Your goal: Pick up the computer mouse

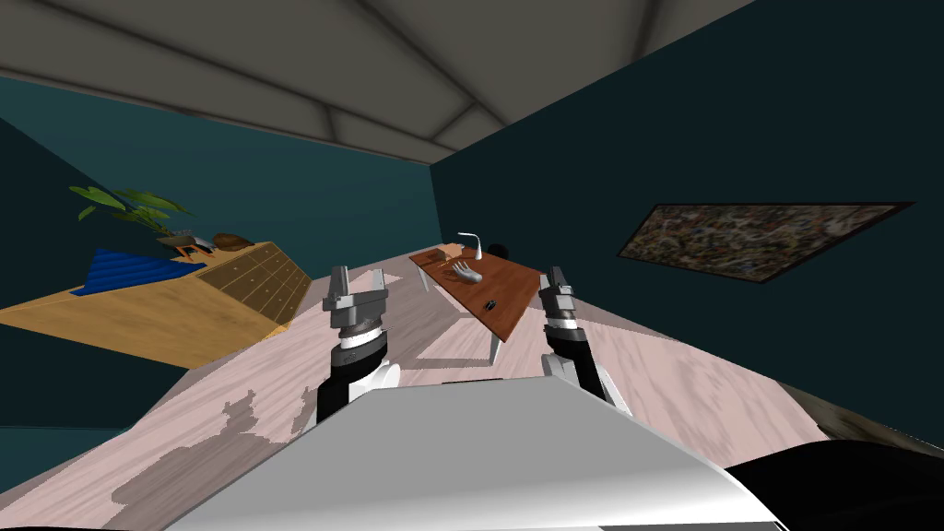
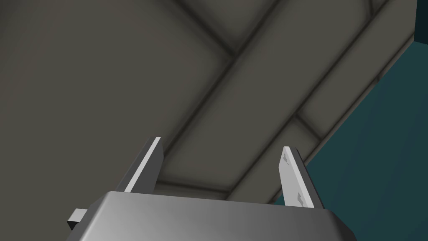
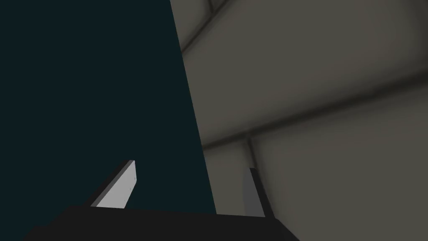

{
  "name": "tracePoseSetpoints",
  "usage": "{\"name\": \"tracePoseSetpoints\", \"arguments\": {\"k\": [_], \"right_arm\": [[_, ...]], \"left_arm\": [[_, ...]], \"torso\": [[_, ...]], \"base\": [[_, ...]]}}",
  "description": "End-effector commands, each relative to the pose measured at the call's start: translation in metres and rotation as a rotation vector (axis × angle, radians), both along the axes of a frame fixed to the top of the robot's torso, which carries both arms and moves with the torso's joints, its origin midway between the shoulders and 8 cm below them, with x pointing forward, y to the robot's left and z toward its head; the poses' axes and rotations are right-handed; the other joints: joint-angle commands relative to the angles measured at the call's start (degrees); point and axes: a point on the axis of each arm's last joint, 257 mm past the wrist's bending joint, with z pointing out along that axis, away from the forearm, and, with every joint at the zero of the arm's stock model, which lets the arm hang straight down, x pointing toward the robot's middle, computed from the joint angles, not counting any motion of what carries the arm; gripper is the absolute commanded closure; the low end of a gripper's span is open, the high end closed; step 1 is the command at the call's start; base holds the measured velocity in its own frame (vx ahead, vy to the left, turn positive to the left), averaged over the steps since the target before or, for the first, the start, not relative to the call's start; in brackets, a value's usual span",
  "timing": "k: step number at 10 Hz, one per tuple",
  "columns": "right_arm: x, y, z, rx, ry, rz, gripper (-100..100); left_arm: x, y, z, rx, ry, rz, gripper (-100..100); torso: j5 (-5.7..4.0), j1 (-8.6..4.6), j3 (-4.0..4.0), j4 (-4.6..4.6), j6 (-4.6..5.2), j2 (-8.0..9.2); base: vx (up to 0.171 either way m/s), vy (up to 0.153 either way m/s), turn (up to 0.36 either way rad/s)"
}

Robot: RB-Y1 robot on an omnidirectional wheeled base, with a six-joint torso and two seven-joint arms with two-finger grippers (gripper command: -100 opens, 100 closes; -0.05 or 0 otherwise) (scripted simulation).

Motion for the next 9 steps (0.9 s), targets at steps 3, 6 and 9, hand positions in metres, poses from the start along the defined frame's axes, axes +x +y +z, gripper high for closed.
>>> {"name": "tracePoseSetpoints", "arguments": {"k": [3, 6, 9], "right_arm": [[0.021, -0.001, -0.031, -0.083, 0.111, -0.003, -100], [0.044, -0.009, -0.069, -0.159, 0.238, -0.032, -100], [0.061, -0.020, -0.101, -0.211, 0.346, -0.066, -100]], "left_arm": [[0.000, 0.000, 0.000, 0.000, 0.000, 0.000, 0], [0.000, 0.000, 0.000, 0.000, 0.000, 0.000, 0], [0.000, 0.000, 0.000, 0.000, 0.000, 0.000, 0]], "torso": [[0.06, 0.31, -0.07, -0.03, 0.00, -0.13], [0.10, 0.46, -0.11, -0.04, -0.01, -0.19], [0.10, 0.39, -0.09, -0.04, 0.00, -0.14]], "base": [[0.037, 0.083, -0.014], [0.041, 0.123, -0.014], [0.034, 0.107, -0.007]]}}
